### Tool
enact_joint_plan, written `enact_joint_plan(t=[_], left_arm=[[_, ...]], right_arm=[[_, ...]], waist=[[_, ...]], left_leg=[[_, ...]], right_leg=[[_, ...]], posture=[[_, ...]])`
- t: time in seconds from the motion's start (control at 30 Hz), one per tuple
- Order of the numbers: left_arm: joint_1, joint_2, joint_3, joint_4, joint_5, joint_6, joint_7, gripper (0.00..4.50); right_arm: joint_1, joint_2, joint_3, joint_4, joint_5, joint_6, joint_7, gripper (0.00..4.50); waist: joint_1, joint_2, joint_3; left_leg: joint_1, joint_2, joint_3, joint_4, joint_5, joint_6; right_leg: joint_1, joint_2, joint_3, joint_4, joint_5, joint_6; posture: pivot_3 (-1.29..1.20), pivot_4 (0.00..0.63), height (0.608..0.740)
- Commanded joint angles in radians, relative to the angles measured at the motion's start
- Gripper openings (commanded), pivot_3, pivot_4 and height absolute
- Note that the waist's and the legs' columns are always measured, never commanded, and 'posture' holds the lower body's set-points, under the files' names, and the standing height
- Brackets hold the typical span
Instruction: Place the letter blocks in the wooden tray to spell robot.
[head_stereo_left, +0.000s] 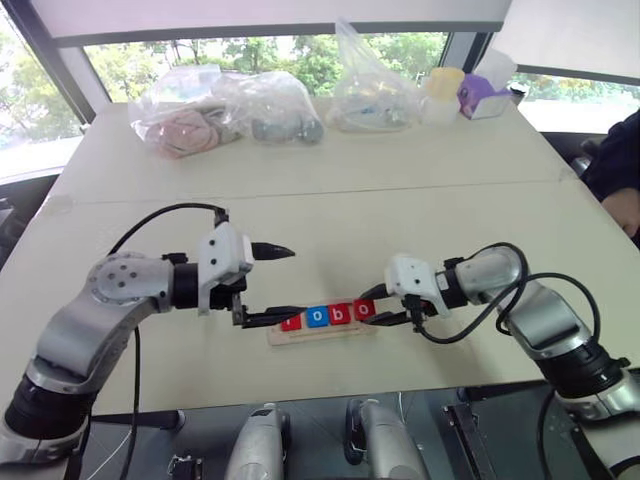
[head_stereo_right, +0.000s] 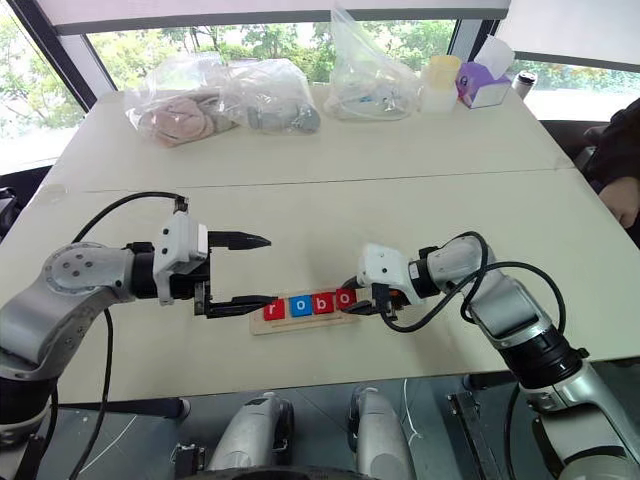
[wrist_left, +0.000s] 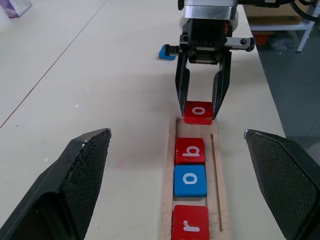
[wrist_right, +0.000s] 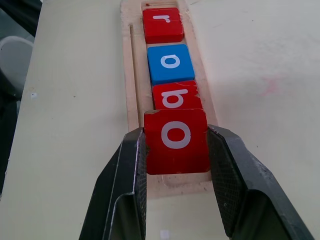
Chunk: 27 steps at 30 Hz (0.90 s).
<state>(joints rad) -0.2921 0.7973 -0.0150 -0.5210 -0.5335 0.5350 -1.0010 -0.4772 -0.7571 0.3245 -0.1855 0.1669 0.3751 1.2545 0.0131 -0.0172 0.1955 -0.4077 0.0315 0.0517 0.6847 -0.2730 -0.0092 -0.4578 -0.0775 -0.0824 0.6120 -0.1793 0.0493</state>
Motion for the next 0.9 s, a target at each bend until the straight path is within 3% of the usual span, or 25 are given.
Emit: enact_joint_plan(t=[0.03,0.9], left_arm=[[0.011,0.011,0.032,-0.041,-0.008,-0.017,0.005,4.50],[0.027,0.014,0.032,-0.028,-0.005,-0.038,-0.002,4.50]], right_arm=[[-0.020,0.016,0.008,0.009,-0.018,-0.032,-0.005,1.14],[-0.027,0.056,0.016,0.084,-0.065,-0.094,-0.013,1.14]], waist=[[0.000,0.000,0.000],[0.000,0.000,0.000]], left_leg=[[0.000,0.000,0.000,0.000,0.000,0.000],[0.000,0.000,0.000,0.000,0.000,0.000]], right_leg=[[0.000,0.000,0.000,0.000,0.000,0.000],[0.000,0.000,0.000,0.000,0.001,-0.002]], posture=[[0.00,0.150,0.740],[0.00,0.150,0.740]])
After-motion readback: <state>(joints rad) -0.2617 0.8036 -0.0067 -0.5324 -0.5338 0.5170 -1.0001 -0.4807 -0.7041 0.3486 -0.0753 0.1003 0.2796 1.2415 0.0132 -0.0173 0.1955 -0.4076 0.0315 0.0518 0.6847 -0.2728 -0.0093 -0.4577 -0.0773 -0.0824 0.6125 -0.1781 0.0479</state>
